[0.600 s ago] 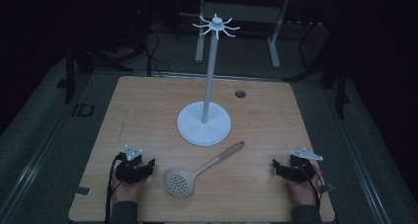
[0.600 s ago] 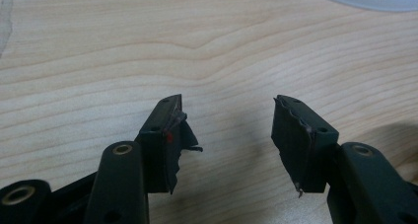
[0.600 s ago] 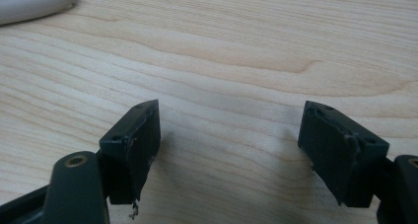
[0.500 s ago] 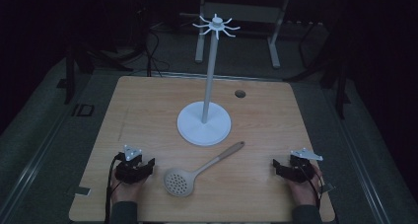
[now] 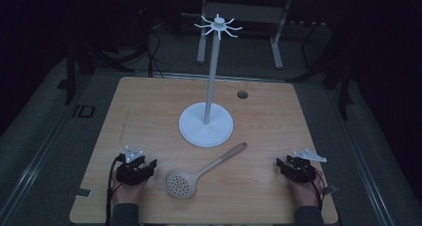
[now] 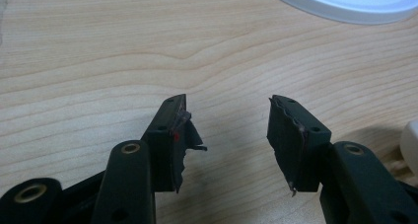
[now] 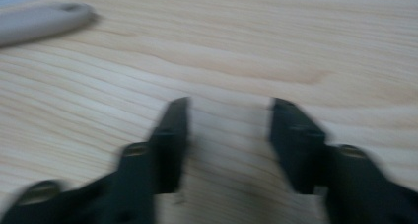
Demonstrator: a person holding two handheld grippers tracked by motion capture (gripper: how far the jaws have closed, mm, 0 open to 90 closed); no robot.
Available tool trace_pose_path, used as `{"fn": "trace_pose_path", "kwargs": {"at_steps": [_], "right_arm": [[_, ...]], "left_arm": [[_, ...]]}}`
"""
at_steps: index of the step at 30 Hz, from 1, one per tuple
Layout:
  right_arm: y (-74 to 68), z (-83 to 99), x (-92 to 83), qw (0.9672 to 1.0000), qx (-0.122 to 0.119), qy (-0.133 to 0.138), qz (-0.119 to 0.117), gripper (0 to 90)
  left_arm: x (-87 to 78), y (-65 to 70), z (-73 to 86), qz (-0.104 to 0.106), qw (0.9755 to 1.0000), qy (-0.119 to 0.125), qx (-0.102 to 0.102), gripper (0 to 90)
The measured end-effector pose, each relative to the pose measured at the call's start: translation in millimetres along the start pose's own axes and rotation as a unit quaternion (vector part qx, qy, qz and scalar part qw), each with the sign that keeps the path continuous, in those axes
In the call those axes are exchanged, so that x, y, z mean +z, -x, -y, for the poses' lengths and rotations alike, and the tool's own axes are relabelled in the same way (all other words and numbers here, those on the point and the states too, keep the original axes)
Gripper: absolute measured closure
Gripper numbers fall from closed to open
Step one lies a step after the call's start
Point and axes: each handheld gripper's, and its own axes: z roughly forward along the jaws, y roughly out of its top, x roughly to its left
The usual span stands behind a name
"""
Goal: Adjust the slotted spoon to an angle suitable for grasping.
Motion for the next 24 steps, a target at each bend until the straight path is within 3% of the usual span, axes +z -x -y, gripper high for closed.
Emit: {"fn": "trace_pose_path", "kwargs": {"at_steps": [8, 14, 19, 24], "right_arm": [[-30.4, -27.1, 19.6, 0.9982, -0.051, 0.007, -0.031, 88.7], [-49.6, -53.6, 44.8, 0.9964, -0.065, -0.001, -0.053, 89.8], [-62.6, -73.2, 68.7, 0.9952, -0.081, -0.011, -0.055, 89.8], [-65.8, -81.7, 85.7, 0.9942, -0.083, -0.028, -0.063, 89.9]], "left_arm": [[-3.0, -0.1, -1.8, 0.005, 0.9999, 0.010, -0.002, 50.1], [-6.0, 0.2, -3.4, 0.011, 0.9998, 0.017, -0.001, 50.1], [-8.4, -0.5, -3.6, 0.014, 0.9997, 0.020, 0.000, 50.1], [-10.0, -1.4, -3.7, 0.016, 0.9996, 0.022, -0.001, 50.1]]}}
